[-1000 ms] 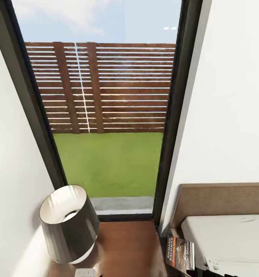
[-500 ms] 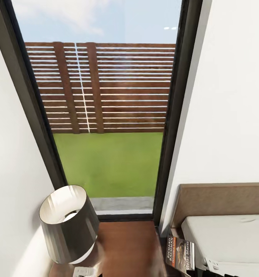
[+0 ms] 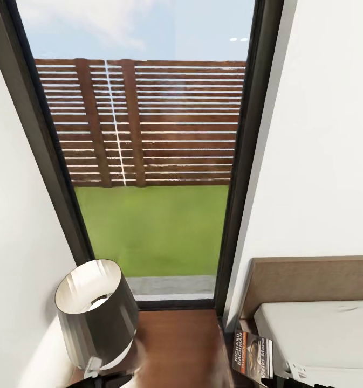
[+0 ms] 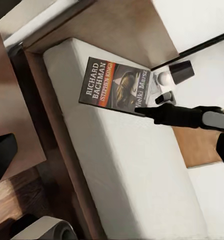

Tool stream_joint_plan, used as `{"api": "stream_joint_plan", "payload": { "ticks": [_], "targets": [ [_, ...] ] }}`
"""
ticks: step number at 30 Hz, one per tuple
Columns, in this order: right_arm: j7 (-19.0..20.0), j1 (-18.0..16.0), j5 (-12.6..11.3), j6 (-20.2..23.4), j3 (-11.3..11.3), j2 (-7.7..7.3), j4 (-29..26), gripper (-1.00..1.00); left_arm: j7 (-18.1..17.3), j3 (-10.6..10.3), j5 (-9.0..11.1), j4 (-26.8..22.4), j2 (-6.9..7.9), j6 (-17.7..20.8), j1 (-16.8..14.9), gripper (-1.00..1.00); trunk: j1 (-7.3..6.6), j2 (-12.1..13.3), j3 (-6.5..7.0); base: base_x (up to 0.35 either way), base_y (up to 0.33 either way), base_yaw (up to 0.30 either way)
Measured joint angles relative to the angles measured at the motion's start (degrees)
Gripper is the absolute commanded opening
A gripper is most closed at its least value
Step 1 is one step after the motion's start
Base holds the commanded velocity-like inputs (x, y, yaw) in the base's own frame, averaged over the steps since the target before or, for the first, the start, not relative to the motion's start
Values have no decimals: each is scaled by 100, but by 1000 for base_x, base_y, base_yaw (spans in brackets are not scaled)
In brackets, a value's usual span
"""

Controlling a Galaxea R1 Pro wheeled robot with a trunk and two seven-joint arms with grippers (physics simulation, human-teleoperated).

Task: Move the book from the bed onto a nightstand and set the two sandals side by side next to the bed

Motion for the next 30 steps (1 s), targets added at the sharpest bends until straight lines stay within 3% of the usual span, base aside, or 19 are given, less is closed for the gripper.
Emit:
{"api": "stream_joint_plan", "payload": {
  "ticks": [4, 7, 10, 12, 16, 20, 22, 26, 30],
  "targets": [
    [5, 0, -6, -1, 0, 0, 0, -100, -318, -10, 49, 137, 46, -201, 17, 100, 0, 0, 0, 0, 0, 0],
    [1, 0, -2, -1, 1, 0, 0, -100, -369, -19, 55, 188, 27, -306, 21, 100, 0, 0, 0, 0, 0, 0],
    [-2, 0, -1, -3, 0, 0, 0, -100, -334, -29, 41, 212, -68, -381, 23, 100, 0, 0, 0, 0, 0, 0],
    [12, 0, -12, 3, -8, -2, 0, -100, -271, -33, 30, 126, -222, -360, 2, 100, 0, 0, 0, 0, 0, 0],
    [54, 0, -24, 18, -14, -43, -1, -100, -250, -39, 23, -123, -394, -253, -39, 100, 0, 0, 0, 0, 0, 0],
    [252, -1, -54, 33, -33, -78, -45, -100, -221, -57, 16, -102, -434, -253, -45, 100, 0, 0, 0, 0, 0, 0],
    [741, 0, -56, 49, -61, -168, -67, -100, -211, -56, 15, -88, -434, -258, -46, 100, 0, 0, 0, 0, 0, 0],
    [1020, 0, -38, 75, -91, -359, -70, -100, -210, -52, 15, -75, -432, -260, -46, 100, 0, 0, 0, 0, 0, 0],
    [1127, 0, -173, 102, -122, -853, -74, -100, -165, -50, 15, -72, -431, -260, -44, 100, 0, 0, 0, 0, 0, 0]
  ]
}}
